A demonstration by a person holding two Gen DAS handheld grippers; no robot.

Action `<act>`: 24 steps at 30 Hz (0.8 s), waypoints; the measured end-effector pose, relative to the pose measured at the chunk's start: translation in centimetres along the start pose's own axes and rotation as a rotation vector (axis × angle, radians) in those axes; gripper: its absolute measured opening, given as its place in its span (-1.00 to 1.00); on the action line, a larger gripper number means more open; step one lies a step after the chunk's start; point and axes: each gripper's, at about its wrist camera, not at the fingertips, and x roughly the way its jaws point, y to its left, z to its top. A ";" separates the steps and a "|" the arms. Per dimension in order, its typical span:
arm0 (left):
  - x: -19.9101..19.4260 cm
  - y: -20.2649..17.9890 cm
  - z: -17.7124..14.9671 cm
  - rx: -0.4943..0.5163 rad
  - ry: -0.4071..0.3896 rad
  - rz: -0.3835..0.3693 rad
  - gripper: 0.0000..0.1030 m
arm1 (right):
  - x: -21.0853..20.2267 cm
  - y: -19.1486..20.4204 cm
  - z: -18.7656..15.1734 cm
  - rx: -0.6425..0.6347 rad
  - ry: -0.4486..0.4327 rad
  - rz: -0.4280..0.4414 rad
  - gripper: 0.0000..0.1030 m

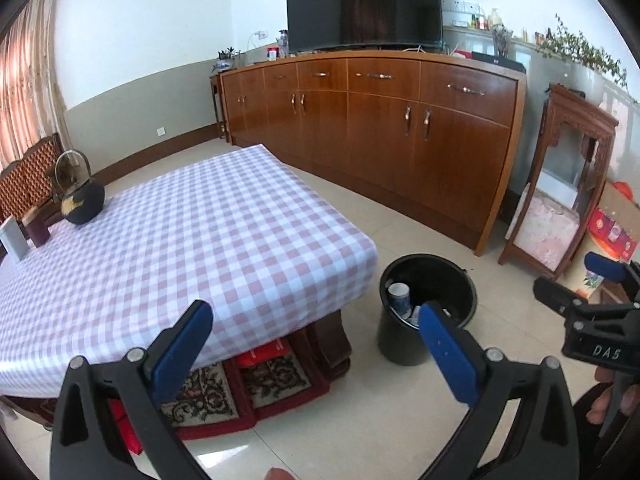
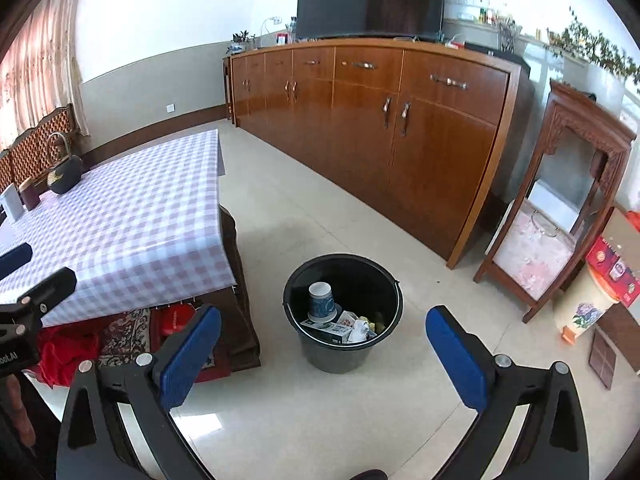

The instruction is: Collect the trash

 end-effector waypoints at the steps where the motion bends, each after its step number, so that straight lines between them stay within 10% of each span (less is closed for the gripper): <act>1: -0.4 0.0 -0.1 -0.002 -0.007 0.001 1.00 | -0.9 0.5 -0.1 -0.006 -0.012 0.005 1.00; 24: -6.3 0.8 0.2 -0.010 -0.147 0.011 1.00 | -8.7 2.4 0.9 -0.014 -0.159 0.013 1.00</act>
